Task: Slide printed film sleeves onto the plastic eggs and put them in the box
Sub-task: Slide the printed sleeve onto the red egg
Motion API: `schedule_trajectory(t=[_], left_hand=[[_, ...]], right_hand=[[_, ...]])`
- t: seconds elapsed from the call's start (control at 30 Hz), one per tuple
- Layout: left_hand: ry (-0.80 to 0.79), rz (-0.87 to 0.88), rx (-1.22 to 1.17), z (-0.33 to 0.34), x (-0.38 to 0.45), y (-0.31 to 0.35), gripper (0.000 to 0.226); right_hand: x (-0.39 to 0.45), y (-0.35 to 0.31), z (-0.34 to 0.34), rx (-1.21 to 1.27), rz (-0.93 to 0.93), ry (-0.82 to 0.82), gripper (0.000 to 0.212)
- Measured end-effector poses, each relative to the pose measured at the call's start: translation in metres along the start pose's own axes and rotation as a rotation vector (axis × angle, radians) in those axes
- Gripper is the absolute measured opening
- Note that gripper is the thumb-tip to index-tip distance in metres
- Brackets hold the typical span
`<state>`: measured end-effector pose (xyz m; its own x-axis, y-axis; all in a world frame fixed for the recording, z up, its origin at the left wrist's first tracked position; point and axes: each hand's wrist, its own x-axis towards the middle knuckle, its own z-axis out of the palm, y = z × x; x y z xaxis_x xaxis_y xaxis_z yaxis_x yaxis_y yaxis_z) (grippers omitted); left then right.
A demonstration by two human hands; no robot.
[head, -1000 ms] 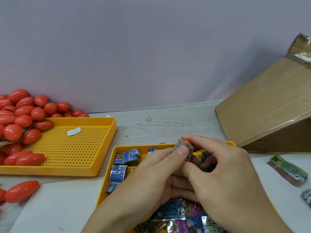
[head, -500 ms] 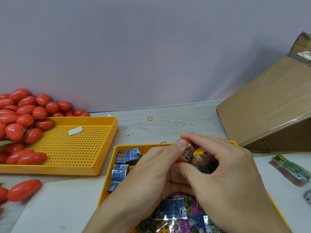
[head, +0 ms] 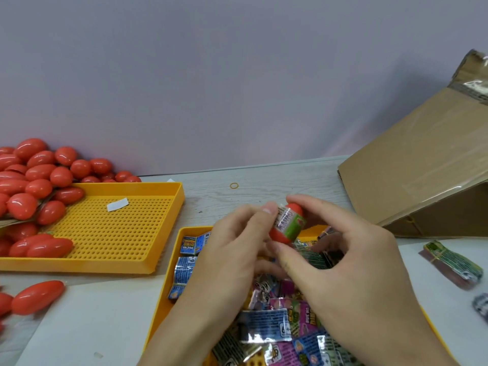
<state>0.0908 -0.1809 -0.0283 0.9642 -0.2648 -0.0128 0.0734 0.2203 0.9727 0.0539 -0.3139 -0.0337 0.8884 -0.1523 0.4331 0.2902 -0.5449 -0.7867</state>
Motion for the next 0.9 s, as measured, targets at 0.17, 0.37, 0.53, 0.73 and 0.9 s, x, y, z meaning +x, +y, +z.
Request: schedule_trajectory(t=[0.17,0.37,0.53,0.73,0.9], left_hand=[[0.022,0.114,0.154,-0.0025,-0.0011,0.0007,0.021],[-0.071,-0.024,-0.059,-0.0004,-0.0016,0.0011,0.031],[-0.086,-0.077,-0.144,0.0000,-0.0003,-0.0008,0.034],[-0.095,-0.103,-0.203,-0.0018,-0.0008,0.0003,0.033],[-0.077,-0.090,-0.222,-0.0043,0.0003,-0.0005,0.034]], right_hand=[[0.0016,0.0028,0.0008,-0.142,-0.041,0.005,0.050],[0.0035,0.0004,-0.0007,0.058,-0.022,0.017,0.051],[0.0035,0.0018,-0.0010,0.093,-0.011,-0.008,0.049],[0.0044,0.0026,0.0006,0.060,-0.023,0.007,0.048],[0.0045,0.0041,-0.0013,0.117,0.008,-0.020,0.045]])
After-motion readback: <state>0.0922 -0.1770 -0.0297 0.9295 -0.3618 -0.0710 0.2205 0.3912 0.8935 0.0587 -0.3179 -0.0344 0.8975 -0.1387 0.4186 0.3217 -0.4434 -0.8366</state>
